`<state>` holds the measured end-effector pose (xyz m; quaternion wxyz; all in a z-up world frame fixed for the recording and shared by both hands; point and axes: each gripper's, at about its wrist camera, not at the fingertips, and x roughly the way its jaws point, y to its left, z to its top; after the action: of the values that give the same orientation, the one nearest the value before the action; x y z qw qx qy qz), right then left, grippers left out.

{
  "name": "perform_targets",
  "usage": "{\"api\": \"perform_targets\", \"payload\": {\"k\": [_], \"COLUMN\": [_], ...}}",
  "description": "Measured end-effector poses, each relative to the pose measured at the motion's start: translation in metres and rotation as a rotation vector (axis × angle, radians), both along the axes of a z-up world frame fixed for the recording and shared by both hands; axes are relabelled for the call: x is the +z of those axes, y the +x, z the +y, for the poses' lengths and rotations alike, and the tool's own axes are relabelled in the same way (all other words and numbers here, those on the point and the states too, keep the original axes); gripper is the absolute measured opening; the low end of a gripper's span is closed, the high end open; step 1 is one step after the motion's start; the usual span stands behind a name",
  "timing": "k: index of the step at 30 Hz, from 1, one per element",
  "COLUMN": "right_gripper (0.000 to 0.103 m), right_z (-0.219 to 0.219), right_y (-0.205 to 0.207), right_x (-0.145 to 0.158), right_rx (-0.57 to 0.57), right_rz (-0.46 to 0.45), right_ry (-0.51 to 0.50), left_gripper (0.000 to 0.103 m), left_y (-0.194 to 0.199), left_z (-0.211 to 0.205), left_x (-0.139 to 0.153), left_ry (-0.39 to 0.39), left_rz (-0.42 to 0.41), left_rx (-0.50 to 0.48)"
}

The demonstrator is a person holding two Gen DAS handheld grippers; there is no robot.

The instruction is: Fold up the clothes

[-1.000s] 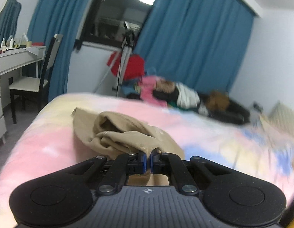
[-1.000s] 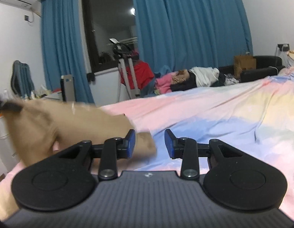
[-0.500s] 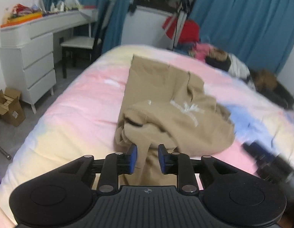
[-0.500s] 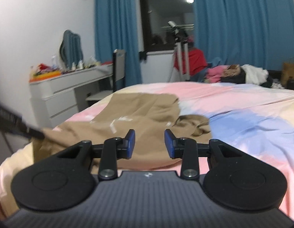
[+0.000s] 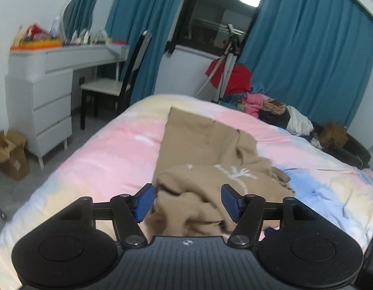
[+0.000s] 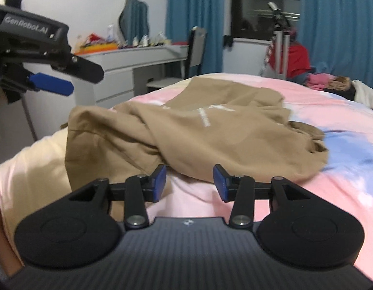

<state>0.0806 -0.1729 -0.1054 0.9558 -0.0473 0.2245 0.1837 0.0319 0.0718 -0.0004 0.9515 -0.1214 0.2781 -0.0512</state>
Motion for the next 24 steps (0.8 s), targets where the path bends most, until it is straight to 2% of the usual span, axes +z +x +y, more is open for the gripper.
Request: {"api": "perform_targets", "payload": {"k": [6, 8, 9, 10, 15, 19, 24], "right_gripper": [0.044, 0.029, 0.016, 0.013, 0.008, 0.006, 0.005], "right_z": [0.020, 0.014, 0.011, 0.006, -0.021, -0.046, -0.083], "right_y": [0.028, 0.029, 0.030, 0.030, 0.024, 0.021, 0.027], "right_x": [-0.011, -0.010, -0.009, -0.006, 0.016, 0.032, 0.042], "right_rx": [-0.040, -0.061, -0.070, -0.083, -0.158, -0.236, -0.331], "right_rz": [0.014, 0.009, 0.007, -0.001, -0.071, -0.115, -0.116], "right_ry": [-0.019, 0.001, 0.015, 0.033, 0.135, 0.218, 0.328], "left_gripper": [0.064, 0.064, 0.064, 0.064, 0.064, 0.064, 0.063], "left_y": [0.022, 0.025, 0.026, 0.026, 0.023, 0.021, 0.020], "left_z": [0.005, -0.002, -0.007, -0.013, -0.039, -0.050, -0.062], "left_x": [-0.023, -0.027, -0.029, -0.030, -0.038, -0.043, -0.053], "left_ry": [-0.029, -0.009, 0.010, 0.033, 0.171, 0.229, 0.307], "left_rz": [0.061, 0.066, 0.064, 0.062, 0.049, 0.048, 0.062], "left_rx": [-0.029, -0.049, -0.058, -0.066, -0.090, -0.102, -0.118]}}
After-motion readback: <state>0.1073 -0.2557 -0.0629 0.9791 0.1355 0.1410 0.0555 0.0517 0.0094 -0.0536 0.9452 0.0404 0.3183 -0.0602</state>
